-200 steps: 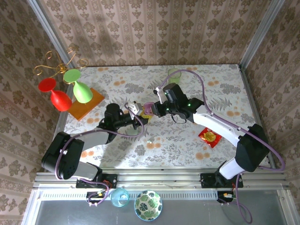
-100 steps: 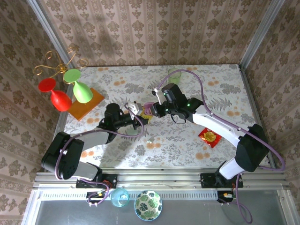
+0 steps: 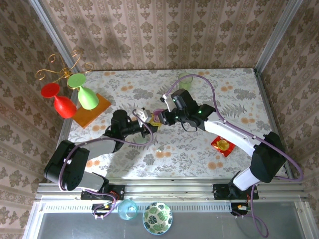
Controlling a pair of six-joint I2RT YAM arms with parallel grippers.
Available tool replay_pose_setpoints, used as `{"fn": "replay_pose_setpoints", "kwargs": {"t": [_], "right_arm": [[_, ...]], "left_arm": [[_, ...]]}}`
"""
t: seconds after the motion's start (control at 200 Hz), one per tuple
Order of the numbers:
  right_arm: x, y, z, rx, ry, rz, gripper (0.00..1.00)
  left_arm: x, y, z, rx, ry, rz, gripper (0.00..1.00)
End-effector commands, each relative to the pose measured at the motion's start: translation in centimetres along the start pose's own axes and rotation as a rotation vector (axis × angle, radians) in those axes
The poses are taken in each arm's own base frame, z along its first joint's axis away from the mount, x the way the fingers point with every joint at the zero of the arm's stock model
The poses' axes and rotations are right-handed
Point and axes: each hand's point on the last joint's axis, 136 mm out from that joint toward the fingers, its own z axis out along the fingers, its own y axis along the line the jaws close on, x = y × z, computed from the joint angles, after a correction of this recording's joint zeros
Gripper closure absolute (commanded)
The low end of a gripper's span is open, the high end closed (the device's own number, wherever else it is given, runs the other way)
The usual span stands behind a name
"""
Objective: Insert wireless bluetooth earbuds into charging case
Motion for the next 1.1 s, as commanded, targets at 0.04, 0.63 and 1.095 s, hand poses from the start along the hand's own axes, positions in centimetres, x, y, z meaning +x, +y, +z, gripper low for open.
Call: {"fn": "replay_pose_setpoints", "kwargs": {"t": [0.04, 0.63, 1.095], "right_arm": [[-0.6, 1.0, -0.9, -0.024, -0.002, -0.009, 0.78], [-1.4, 0.1, -2.5, 0.037, -0.053, -0.019, 0.68], [-5.2, -1.1, -3.4, -0.001, -0.165, 0.16, 0.51]], "left_arm": [[-2.4, -0.3, 0.0, 0.015, -0.052, 0.041, 0.77], [-2.4, -0.3, -0.3, 0.009, -0.059, 0.052, 0.77], [-2.5, -1.9, -0.7, 0.085, -0.078, 0.1, 0.77]]}}
